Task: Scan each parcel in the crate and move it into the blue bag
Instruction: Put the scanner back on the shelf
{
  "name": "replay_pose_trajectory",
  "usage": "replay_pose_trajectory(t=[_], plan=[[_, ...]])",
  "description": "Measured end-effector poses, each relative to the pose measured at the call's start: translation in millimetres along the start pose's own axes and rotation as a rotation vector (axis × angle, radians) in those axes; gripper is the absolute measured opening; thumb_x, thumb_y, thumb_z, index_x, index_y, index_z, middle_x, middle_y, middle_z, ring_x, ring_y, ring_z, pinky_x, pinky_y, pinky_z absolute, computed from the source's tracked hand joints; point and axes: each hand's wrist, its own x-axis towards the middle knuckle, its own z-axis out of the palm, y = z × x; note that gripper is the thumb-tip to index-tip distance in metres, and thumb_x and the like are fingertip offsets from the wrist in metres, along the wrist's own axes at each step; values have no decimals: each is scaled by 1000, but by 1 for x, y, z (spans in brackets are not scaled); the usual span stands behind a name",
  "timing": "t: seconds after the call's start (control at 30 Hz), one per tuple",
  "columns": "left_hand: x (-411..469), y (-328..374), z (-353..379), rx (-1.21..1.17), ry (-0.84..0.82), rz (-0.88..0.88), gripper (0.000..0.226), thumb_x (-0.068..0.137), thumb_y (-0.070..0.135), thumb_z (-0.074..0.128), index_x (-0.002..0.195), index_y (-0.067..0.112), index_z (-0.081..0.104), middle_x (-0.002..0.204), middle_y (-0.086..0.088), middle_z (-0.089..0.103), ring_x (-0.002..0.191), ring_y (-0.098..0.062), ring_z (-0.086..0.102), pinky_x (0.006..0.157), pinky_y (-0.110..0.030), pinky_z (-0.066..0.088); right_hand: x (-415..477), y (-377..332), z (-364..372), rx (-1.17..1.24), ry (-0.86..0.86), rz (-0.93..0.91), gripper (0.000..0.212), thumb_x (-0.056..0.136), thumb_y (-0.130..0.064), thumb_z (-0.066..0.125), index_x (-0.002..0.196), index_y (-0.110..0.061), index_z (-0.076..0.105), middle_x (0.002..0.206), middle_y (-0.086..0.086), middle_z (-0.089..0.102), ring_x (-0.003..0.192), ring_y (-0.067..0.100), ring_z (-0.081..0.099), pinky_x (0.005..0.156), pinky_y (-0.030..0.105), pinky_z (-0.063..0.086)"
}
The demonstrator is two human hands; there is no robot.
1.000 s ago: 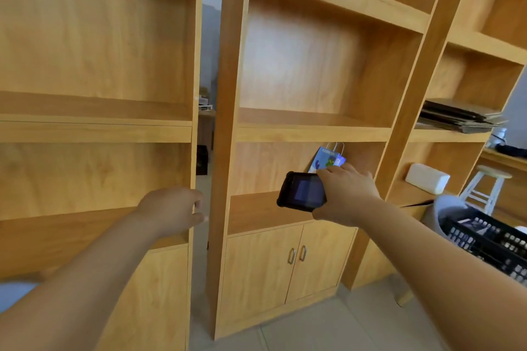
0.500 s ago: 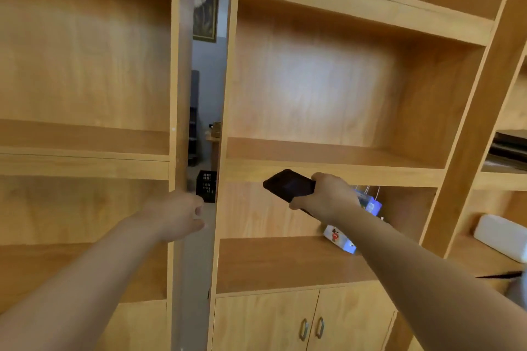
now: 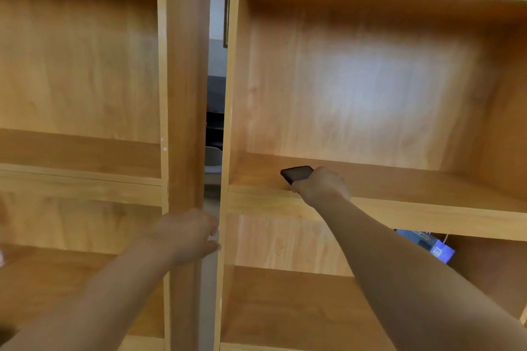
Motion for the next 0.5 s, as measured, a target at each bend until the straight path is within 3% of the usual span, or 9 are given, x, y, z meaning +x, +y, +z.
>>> replay_pose_trajectory(t=[0.17,0.37,0.5], plan=[[28,9,2,40,36,31,36,93,50,48,71,29,28,69,11,34,59,-7,35,48,-25,27,37,-4,21,-94,-54,84,20,64,-35,57,75,-21,52,83,1,59,87,24,51,86,42,39],[48,9,9,29,38,53,31,92,51,50,74,33,32,72,11,37,65,-10,41,54,-26,36,69,-8,31,-106,-74,146,21,74,-40,56,76,-20,47,80,3,47,106,26,39,77,43,29],[52,11,13,24,5,55,25,91,54,49,86,32,39,82,10,45,74,-12,48,61,-28,43,79,-10,35,-81,-83,154,25,78,-44,50,71,-20,45,75,2,45,102,25,40,72,40,30]])
